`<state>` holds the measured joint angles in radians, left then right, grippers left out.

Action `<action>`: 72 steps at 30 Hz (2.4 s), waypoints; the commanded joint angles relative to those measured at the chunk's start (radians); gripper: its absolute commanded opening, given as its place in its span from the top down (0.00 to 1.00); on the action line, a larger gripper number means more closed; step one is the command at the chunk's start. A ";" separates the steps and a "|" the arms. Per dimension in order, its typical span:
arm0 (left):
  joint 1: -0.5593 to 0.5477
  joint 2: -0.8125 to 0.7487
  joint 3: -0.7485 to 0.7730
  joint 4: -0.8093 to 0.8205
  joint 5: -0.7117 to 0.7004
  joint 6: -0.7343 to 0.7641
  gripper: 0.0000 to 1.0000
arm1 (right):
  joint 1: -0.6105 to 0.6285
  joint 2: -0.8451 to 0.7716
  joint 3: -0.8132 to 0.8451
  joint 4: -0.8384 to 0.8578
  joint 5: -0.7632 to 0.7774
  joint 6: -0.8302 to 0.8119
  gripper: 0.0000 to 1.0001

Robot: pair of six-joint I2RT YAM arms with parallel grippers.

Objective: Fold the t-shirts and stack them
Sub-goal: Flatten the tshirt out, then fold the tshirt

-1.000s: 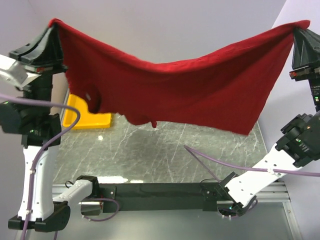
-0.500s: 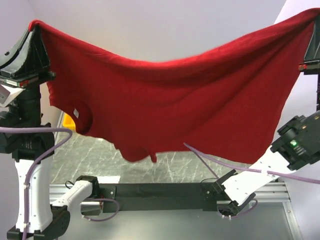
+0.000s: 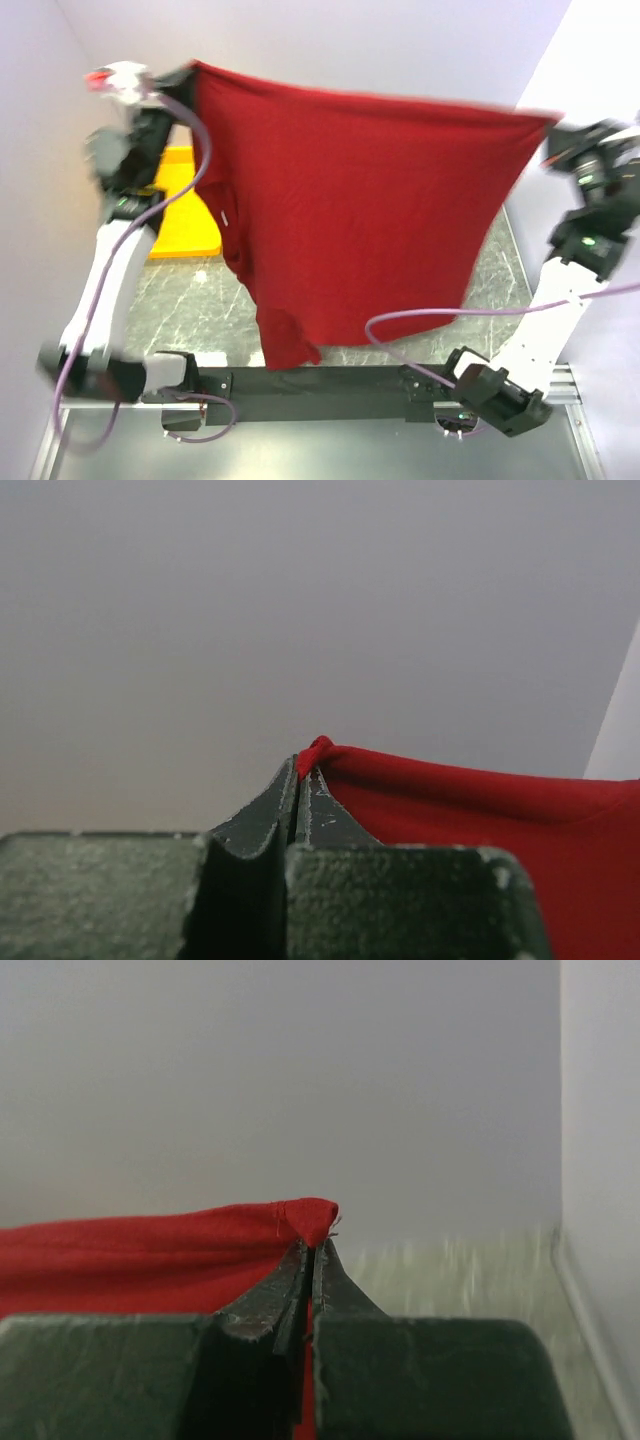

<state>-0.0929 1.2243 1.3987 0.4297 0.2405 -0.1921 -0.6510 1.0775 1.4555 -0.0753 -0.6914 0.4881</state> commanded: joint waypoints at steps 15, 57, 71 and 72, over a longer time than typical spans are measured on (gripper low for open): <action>-0.039 0.964 0.437 -0.264 0.057 -0.069 0.99 | 0.258 0.519 -0.433 0.341 0.487 -0.361 1.00; -0.139 1.198 0.637 -0.233 -0.175 0.131 0.99 | 0.269 0.957 0.120 -0.083 0.415 -0.169 1.00; -0.137 1.135 0.537 -0.212 -0.124 0.181 0.99 | 0.266 0.937 0.097 -0.086 0.388 -0.215 0.98; -0.137 1.133 0.534 -0.212 -0.121 0.181 0.99 | 0.267 0.935 0.095 -0.086 0.383 -0.218 0.98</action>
<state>-0.2386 2.4355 1.9434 0.1741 0.1036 -0.0387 -0.3756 2.0361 1.5372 -0.1772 -0.3035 0.2939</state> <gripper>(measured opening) 0.014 0.019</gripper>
